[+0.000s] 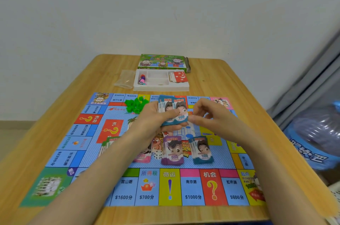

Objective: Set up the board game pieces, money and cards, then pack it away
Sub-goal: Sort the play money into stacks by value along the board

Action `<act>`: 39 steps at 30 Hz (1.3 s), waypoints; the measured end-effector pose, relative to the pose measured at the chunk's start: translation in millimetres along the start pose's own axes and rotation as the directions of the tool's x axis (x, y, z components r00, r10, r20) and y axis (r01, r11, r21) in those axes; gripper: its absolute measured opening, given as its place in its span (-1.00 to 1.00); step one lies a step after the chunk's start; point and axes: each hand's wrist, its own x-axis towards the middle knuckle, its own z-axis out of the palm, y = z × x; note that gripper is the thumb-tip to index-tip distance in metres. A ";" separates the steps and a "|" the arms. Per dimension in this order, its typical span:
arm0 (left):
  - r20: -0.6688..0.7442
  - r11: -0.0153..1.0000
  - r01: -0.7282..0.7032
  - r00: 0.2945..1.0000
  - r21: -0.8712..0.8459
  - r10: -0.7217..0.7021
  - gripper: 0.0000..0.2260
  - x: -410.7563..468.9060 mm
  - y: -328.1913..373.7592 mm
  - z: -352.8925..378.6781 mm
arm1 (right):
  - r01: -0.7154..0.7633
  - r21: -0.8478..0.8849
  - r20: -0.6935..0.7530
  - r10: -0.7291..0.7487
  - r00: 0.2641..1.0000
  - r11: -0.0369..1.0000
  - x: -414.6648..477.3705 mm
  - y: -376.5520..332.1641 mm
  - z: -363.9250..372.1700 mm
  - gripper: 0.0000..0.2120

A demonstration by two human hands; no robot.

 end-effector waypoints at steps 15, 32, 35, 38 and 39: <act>0.173 0.997 0.074 0.982 -0.014 -0.071 -0.88 -3.6 0.7 4.5 | 0.151 -0.048 -0.163 -0.156 0.974 0.987 2.6 -2.3 10.8 -0.54; 0.144 0.993 0.054 0.989 -0.107 -0.038 -0.83 0.1 1.0 1.4 | 0.222 -0.036 -0.341 -0.221 0.914 0.974 5.9 3.3 6.2 -0.78; 0.077 0.991 0.042 0.996 -0.128 -0.033 -0.87 1.2 0.7 -0.8 | 0.157 0.185 -0.366 -0.081 0.927 0.970 3.2 -2.9 0.7 -0.74; 0.037 0.994 0.021 0.999 -0.111 -0.017 -0.88 1.9 1.1 -1.7 | 0.099 0.325 -0.325 0.013 0.946 0.941 0.1 -7.4 -6.1 -0.70; 0.026 0.995 0.016 1.000 -0.103 -0.014 -0.88 2.3 0.9 -1.8 | 0.090 0.334 -0.322 0.024 0.946 0.938 -0.9 -9.2 -8.2 -0.72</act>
